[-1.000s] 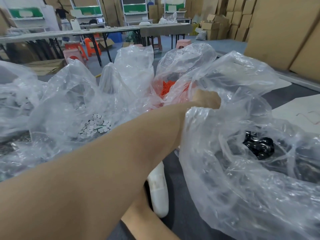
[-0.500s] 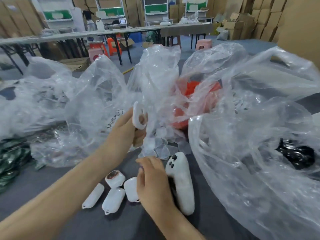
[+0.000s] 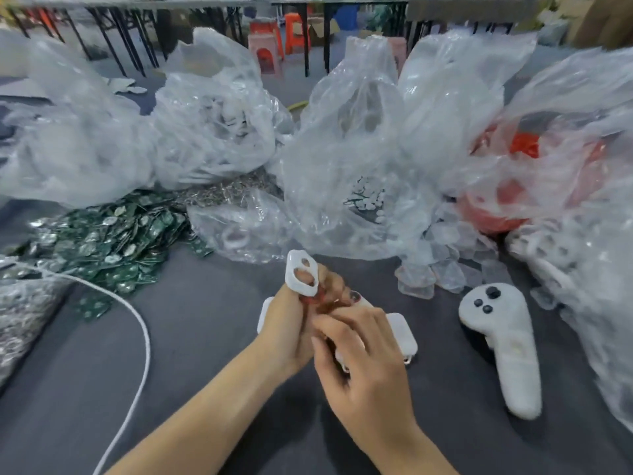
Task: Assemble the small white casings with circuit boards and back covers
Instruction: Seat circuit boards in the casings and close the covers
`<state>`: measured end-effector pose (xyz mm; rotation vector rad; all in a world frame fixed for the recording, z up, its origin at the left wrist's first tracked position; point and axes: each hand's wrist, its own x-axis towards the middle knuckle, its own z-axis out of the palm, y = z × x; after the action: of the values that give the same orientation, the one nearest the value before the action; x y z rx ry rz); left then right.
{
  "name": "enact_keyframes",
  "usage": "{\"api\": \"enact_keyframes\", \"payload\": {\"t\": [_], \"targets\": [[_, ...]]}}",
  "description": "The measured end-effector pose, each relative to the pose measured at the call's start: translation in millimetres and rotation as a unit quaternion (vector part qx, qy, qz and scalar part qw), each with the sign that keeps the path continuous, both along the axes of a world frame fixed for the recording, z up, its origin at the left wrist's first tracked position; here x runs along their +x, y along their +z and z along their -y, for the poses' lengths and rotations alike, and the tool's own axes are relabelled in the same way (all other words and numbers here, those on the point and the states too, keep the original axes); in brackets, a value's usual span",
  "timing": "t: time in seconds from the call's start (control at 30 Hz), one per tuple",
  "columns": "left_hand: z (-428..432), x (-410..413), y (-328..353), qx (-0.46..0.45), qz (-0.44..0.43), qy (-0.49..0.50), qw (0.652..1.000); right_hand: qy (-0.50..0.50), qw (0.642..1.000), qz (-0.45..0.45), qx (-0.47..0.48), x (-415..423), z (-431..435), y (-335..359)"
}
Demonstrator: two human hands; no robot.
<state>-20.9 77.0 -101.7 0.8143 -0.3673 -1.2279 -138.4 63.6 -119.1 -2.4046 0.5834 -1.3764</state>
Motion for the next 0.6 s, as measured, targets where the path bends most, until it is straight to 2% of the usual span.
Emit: {"api": "enact_keyframes", "payload": {"t": [0.07,0.13,0.2,0.3,0.47,0.53,0.6], "targets": [[-3.0,4.8,-0.2,0.001,-0.030,-0.030,0.999,-0.032,0.999,-0.036,-0.015,6.0,-1.7,-2.9],[-4.8,9.5,-0.4,0.001,-0.022,-0.055,0.998,-0.067,0.996,-0.052,-0.029,14.5,-0.6,-2.0],[-7.0,9.9,0.6,-0.020,0.007,-0.091,0.996,-0.093,0.993,-0.056,-0.034,23.8,2.1,-0.2],[-7.2,8.5,1.5,-0.043,-0.012,-0.111,0.993,-0.115,0.992,-0.049,-0.029,31.8,5.5,0.4],[-4.6,12.3,2.2,-0.022,-0.092,-0.072,0.993,-0.081,0.996,-0.029,0.008,31.2,9.4,-3.1],[-3.8,15.8,0.6,-0.014,-0.135,-0.046,0.990,-0.062,0.997,0.005,0.050,28.7,11.6,-1.2],[-4.1,17.4,1.0,-0.032,-0.105,-0.009,0.994,-0.050,0.993,0.058,0.093,25.7,13.1,1.7]]}}
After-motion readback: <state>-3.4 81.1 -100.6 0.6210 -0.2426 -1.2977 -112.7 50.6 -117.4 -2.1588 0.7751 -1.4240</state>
